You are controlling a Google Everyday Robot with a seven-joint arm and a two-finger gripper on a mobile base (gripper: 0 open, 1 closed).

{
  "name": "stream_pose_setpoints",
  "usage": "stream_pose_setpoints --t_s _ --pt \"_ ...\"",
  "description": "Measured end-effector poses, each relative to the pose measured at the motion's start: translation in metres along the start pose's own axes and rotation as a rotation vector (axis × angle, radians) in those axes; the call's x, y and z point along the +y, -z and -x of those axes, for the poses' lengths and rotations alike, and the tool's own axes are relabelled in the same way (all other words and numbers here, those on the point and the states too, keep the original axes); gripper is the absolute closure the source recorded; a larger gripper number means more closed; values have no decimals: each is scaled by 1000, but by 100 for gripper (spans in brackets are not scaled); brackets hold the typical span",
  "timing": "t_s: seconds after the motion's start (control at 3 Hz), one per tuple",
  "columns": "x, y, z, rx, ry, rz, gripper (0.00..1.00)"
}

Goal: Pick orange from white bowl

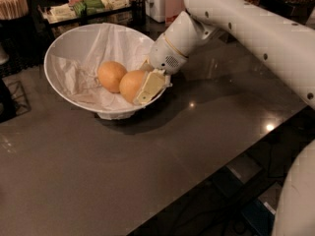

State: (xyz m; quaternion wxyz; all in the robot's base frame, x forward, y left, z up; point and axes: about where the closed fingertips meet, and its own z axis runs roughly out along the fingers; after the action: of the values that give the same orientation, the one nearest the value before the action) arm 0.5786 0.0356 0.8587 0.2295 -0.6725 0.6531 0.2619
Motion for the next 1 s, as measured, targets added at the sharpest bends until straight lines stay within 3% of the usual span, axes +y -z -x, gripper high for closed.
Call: stream_pose_setpoints --t_s 0.67,1.0 --pt "-1 73 25 -17 82 -141 100" --pt "-23 88 34 -37 150 -136 100"
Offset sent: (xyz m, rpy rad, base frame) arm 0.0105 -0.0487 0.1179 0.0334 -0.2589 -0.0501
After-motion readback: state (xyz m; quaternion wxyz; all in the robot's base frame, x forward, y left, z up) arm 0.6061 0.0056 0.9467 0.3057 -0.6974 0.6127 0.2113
